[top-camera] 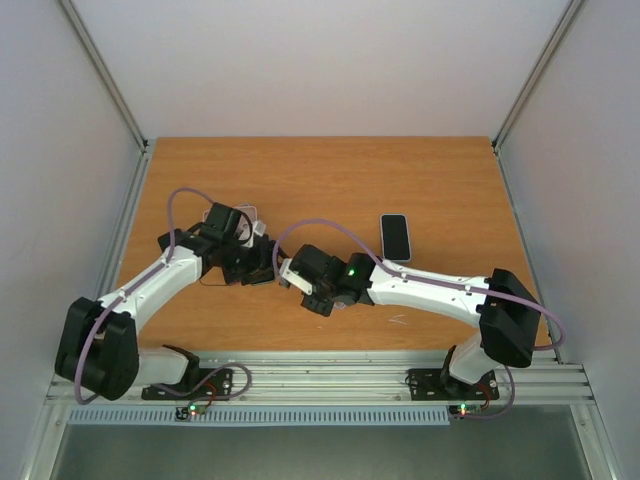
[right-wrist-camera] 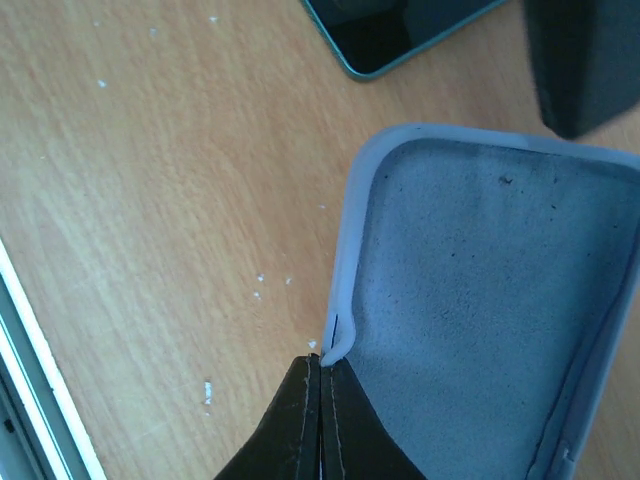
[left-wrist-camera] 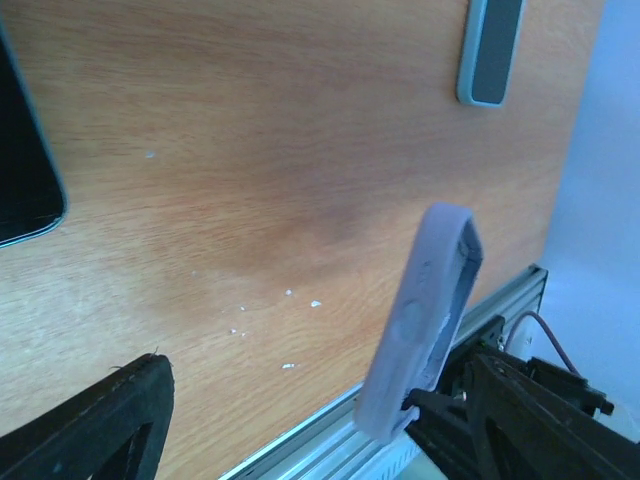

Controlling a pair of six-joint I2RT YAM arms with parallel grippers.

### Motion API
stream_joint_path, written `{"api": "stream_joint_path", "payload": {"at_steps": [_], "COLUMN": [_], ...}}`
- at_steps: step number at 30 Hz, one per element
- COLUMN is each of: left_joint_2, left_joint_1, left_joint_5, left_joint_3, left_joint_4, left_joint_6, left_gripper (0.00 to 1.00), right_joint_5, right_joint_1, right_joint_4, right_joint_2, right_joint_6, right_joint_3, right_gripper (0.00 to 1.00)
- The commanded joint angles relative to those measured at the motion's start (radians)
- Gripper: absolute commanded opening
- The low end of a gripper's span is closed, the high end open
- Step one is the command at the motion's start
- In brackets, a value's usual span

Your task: Put the phone into the phone case

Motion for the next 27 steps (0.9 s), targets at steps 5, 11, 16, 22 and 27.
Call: {"api": "stream_joint_path", "payload": {"at_steps": [5,11,16,22,27], "left_joint_2": [0.041,0.044,0.040,-0.012,-0.104], "left_joint_1": [-0.020,-0.031,-0.033,-0.034,-0.034], "left_joint_5": [0.128,0.112,0.107,0.070,-0.035], "left_joint_3": [0.010,0.006,0.007,-0.007,-0.058], "left_joint_4": [0.094,0.105,0.111,0.128,0.197], "left_joint_6": [0.017,0.021,0.027,0.018,-0.061], "left_gripper": [0.67,0.42,0.16,0.00,0.00], "right_joint_5": [0.015,0.018,0.018,0.069,0.071], "right_joint_1": [0.061,0.070,0.068,0.063,0.007], "right_joint_4": [0.043,0.039,0.053,0.130,0.176], "right_joint_2": [0.003,0.007,-0.004,-0.048,-0.148], "right_joint_6": [-0.053,-0.056,-0.053,-0.009,0.110], "right_joint_3": [0.049,0.052,0.037,-0.007,-0.038], "right_gripper": [0.01,0.01,0.02,0.17,0.46]}}
